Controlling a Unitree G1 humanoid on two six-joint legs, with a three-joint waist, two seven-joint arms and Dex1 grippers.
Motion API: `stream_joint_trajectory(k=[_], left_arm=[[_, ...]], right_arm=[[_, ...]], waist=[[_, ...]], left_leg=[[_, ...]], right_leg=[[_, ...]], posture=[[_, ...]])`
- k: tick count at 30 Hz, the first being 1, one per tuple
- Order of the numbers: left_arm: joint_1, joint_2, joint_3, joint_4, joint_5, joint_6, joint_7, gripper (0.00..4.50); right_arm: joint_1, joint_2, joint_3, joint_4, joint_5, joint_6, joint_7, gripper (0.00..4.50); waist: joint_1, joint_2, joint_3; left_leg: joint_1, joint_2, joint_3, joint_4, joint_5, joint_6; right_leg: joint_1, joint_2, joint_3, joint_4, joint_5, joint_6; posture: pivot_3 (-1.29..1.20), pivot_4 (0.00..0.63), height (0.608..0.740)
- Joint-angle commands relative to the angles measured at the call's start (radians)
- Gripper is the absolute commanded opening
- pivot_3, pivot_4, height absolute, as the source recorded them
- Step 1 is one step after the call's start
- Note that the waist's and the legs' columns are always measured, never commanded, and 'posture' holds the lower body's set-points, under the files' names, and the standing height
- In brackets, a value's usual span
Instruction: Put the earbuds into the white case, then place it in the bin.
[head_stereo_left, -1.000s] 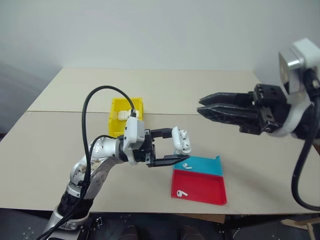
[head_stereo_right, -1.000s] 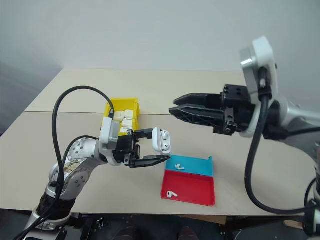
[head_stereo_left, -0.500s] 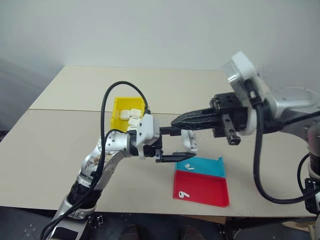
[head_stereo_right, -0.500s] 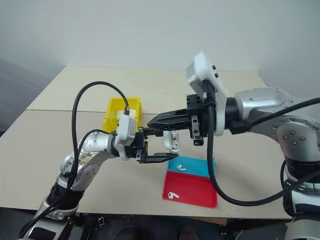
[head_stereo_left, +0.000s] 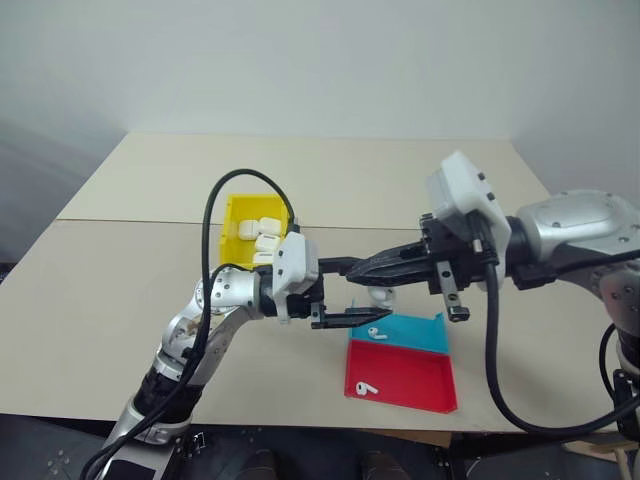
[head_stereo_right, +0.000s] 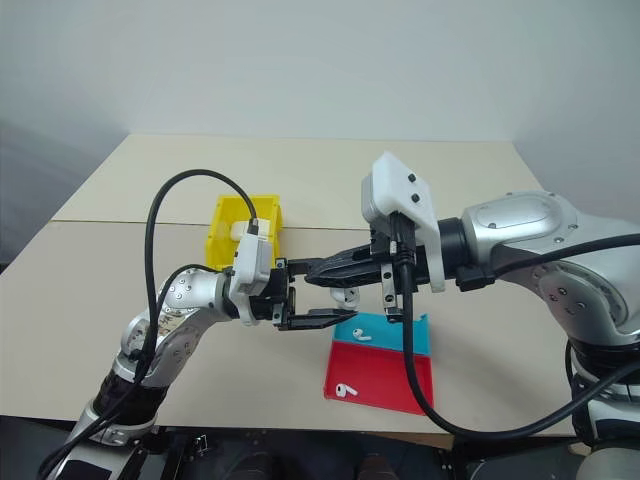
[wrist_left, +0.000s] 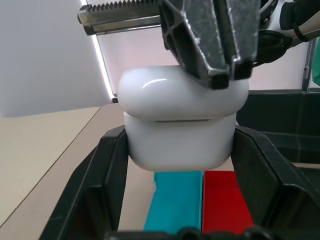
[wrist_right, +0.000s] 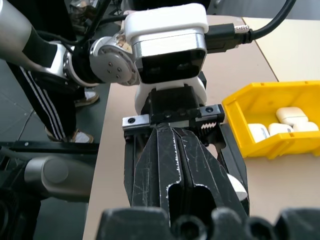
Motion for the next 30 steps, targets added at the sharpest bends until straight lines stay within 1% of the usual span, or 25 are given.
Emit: stream_joint_trajectory(k=[1,6,9,12,15,18,20,22,24,25,27,29,30], left_arm=[[-0.004,-0.009,0.042,-0.075,-0.039,-0.017,0.011,2.79],[0.012,-0.008,0.050,-0.079,-0.043,-0.021,0.016,2.79],[0.022,-0.010,0.056,-0.079,-0.041,-0.022,0.023,2.79],[0.034,-0.013,0.062,-0.085,-0.037,-0.028,0.031,2.79],[0.050,-0.014,0.077,-0.096,-0.034,-0.040,0.047,2.79],[0.054,-0.040,0.113,-0.113,-0.008,-0.054,0.135,2.79],[0.020,-0.074,0.151,-0.126,0.037,-0.021,0.281,2.79],[-0.019,-0.101,0.185,-0.141,0.072,0.046,0.422,2.79],[-0.086,-0.113,0.219,-0.124,0.150,0.104,0.570,2.79],[-0.127,-0.098,0.237,-0.095,0.209,0.162,0.649,2.79],[-0.186,-0.057,0.254,-0.033,0.286,0.264,0.737,2.79],[-0.214,-0.026,0.243,0.014,0.355,0.301,0.788,2.79],[-0.219,-0.018,0.233,0.041,0.389,0.293,0.812,2.79]], right_arm=[[0.013,-0.023,-0.035,-0.004,-0.016,-0.006,0.026,0.06],[0.002,-0.001,-0.102,0.025,0.026,-0.005,0.020,0.06],[-0.003,0.021,-0.165,0.056,0.079,-0.002,0.001,0.06],[0.012,0.034,-0.220,0.066,0.104,-0.011,-0.029,0.06],[0.034,0.070,-0.299,0.070,0.147,-0.040,-0.079,0.06],[0.075,0.114,-0.401,0.065,0.199,-0.086,-0.123,0.06],[0.119,0.129,-0.465,0.063,0.232,-0.102,-0.164,0.06],[0.156,0.132,-0.498,0.055,0.247,-0.111,-0.201,0.06],[0.199,0.131,-0.517,0.049,0.250,-0.110,-0.240,0.06],[0.238,0.135,-0.528,0.043,0.247,-0.113,-0.251,0.06],[0.316,0.151,-0.540,0.039,0.231,-0.132,-0.245,0.06],[0.369,0.162,-0.540,0.043,0.220,-0.149,-0.242,0.06],[0.387,0.164,-0.530,0.046,0.205,-0.157,-0.245,0.06]], waist=[[0.000,0.000,0.000],[-0.001,0.000,0.000],[0.000,0.000,0.000],[0.000,0.000,0.000],[0.000,0.000,0.000],[0.001,0.000,0.000],[0.002,0.000,0.000],[0.005,0.000,0.000],[0.006,0.000,0.000],[0.006,0.000,0.000],[0.006,0.000,0.000],[-0.002,0.000,0.000],[-0.004,0.000,0.000]], left_leg=[[0.000,0.000,0.000,0.000,0.000,0.000],[0.000,0.000,0.000,0.000,0.000,0.000],[0.000,0.000,0.000,0.000,0.000,0.000],[0.000,0.000,0.000,0.000,0.000,0.000],[0.000,0.000,0.000,0.000,0.000,0.000],[0.000,0.000,0.000,0.000,0.000,0.000],[0.000,0.000,0.000,0.000,0.000,0.000],[0.000,0.000,-0.001,0.000,0.000,0.000],[0.000,-0.001,-0.002,0.001,0.000,0.000],[0.000,-0.001,-0.002,0.001,0.000,0.000],[0.001,-0.001,-0.003,0.001,0.000,0.000],[0.001,-0.001,-0.003,0.001,0.000,0.001],[0.002,-0.001,-0.002,0.001,0.000,0.001]], right_leg=[[0.000,0.000,0.000,0.000,0.000,0.000],[0.000,0.000,0.000,0.000,0.000,0.000],[0.000,0.000,0.000,0.000,0.000,0.000],[0.001,0.000,0.000,0.000,0.000,0.000],[0.001,0.000,0.000,0.000,0.000,0.000],[0.001,0.000,0.000,0.000,0.000,0.000],[0.001,0.000,0.000,0.000,0.000,0.000],[0.002,0.000,-0.001,0.000,0.000,0.001],[0.002,0.000,-0.001,0.001,0.001,0.001],[0.002,0.000,-0.001,0.001,0.001,0.001],[0.002,0.000,-0.001,0.001,0.001,0.001],[0.003,0.000,-0.001,0.001,0.001,0.001],[0.002,0.000,0.000,0.001,0.001,0.001]], posture=[[0.00,0.150,0.740],[0.00,0.150,0.740],[0.00,0.150,0.740],[0.00,0.150,0.740],[0.00,0.150,0.740],[0.00,0.150,0.740],[0.00,0.150,0.740],[0.00,0.150,0.740],[0.00,0.150,0.740],[0.00,0.150,0.740],[0.00,0.150,0.740],[0.00,0.150,0.740],[0.00,0.150,0.740]])
